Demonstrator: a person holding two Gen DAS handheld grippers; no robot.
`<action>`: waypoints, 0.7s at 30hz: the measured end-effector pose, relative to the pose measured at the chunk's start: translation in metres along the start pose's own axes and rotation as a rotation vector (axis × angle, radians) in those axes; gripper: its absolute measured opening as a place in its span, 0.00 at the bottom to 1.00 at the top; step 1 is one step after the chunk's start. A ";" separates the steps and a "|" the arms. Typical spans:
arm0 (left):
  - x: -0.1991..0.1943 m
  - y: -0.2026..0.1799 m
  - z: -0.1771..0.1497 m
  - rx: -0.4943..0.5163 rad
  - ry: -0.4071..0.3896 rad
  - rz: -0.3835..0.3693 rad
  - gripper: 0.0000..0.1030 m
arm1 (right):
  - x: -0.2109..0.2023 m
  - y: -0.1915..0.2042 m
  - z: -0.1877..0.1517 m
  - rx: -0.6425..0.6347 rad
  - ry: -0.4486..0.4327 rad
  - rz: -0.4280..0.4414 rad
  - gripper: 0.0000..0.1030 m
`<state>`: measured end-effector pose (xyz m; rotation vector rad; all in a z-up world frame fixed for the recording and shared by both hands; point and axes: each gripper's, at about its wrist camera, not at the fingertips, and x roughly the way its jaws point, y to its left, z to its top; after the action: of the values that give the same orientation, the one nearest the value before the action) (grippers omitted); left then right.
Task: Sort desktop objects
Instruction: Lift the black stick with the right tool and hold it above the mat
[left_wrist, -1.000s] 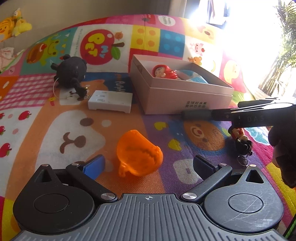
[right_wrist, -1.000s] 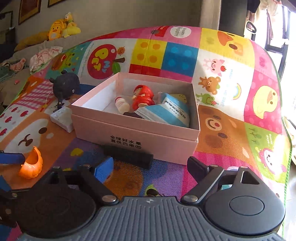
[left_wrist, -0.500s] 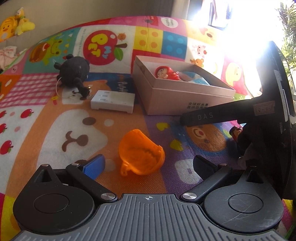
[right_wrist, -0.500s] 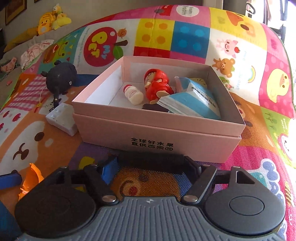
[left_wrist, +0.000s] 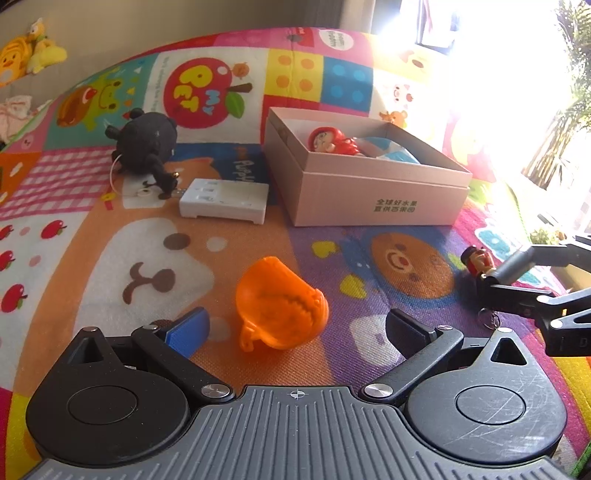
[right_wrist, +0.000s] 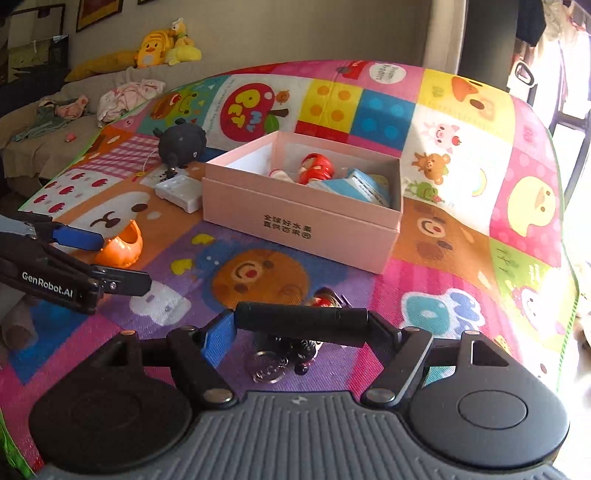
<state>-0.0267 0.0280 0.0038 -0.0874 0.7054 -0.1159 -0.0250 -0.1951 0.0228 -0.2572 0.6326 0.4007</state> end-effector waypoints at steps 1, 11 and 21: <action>0.000 -0.001 0.000 0.003 0.002 0.001 1.00 | -0.004 -0.004 -0.004 0.019 0.005 -0.001 0.73; 0.003 -0.032 0.000 0.041 0.031 -0.104 1.00 | -0.016 -0.009 -0.035 0.058 0.065 0.114 0.73; -0.006 -0.028 0.009 0.128 -0.023 -0.066 1.00 | -0.010 -0.010 -0.043 0.071 0.045 0.113 0.84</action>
<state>-0.0276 0.0019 0.0172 0.0109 0.6709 -0.2230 -0.0505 -0.2215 -0.0030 -0.1637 0.7060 0.4815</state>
